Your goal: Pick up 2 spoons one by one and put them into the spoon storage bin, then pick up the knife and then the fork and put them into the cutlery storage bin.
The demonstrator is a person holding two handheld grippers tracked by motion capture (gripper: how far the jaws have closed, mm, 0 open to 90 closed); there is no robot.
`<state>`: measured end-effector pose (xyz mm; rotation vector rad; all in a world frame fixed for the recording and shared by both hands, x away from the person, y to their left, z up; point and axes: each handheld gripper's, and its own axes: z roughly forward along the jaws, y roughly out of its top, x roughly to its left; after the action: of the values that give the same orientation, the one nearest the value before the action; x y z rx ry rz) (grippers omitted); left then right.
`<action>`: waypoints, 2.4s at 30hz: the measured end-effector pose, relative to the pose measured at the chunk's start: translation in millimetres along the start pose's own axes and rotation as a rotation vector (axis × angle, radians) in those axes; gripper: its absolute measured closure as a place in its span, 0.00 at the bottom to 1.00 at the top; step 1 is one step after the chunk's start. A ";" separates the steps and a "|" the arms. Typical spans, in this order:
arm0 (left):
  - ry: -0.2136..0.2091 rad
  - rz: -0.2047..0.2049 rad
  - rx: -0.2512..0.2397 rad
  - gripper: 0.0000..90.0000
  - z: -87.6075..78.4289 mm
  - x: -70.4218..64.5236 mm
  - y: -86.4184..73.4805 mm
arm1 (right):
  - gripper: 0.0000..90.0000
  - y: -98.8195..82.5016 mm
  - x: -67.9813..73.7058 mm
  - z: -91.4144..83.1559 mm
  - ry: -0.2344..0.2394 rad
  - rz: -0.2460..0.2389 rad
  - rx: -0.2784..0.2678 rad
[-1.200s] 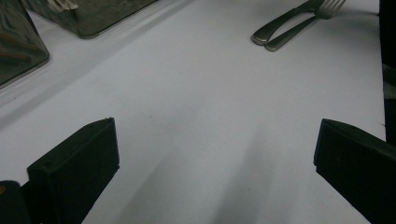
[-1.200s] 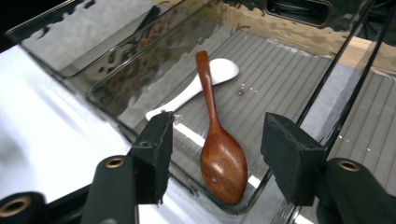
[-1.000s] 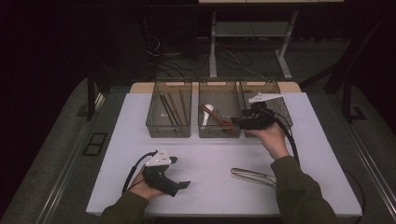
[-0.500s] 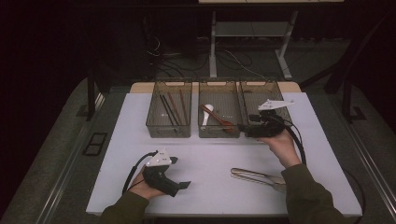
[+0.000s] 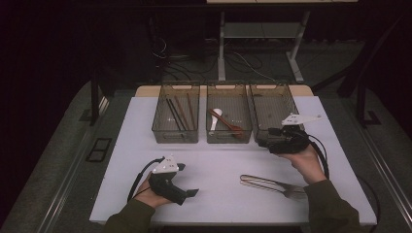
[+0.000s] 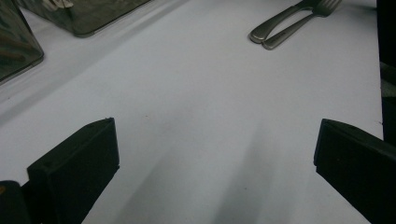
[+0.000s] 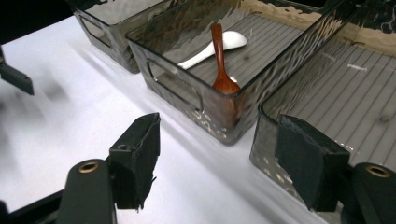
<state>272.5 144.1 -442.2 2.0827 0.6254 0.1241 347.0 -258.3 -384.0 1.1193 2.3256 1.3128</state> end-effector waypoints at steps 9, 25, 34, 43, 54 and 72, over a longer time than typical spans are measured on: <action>0.000 0.011 0.012 0.00 -0.5 0.6 0.0 | 0.35 -16.7 0.7 -20.0 0.008 -0.013 0.004; 0.003 0.015 0.014 0.00 -0.7 -0.3 0.2 | 0.35 -48.1 7.7 -45.4 0.037 -0.060 0.054; 0.005 0.017 0.019 0.00 -0.8 -0.2 0.4 | 0.39 -60.1 8.5 -51.9 0.054 -0.078 0.112; 0.006 0.014 0.018 0.00 0.0 -0.2 0.1 | 0.52 -62.8 14.6 -50.1 0.084 -0.161 0.239; 0.005 0.017 0.021 0.00 0.4 0.2 0.1 | 0.60 -57.6 27.2 -34.2 0.122 -0.262 0.401; -0.003 0.020 0.027 0.00 1.6 -0.2 0.1 | 0.77 -37.5 37.2 10.9 0.163 -0.462 0.714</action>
<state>272.8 142.8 -443.0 2.1149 0.6073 0.1249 309.0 -235.9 -415.1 0.5494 3.0305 0.4209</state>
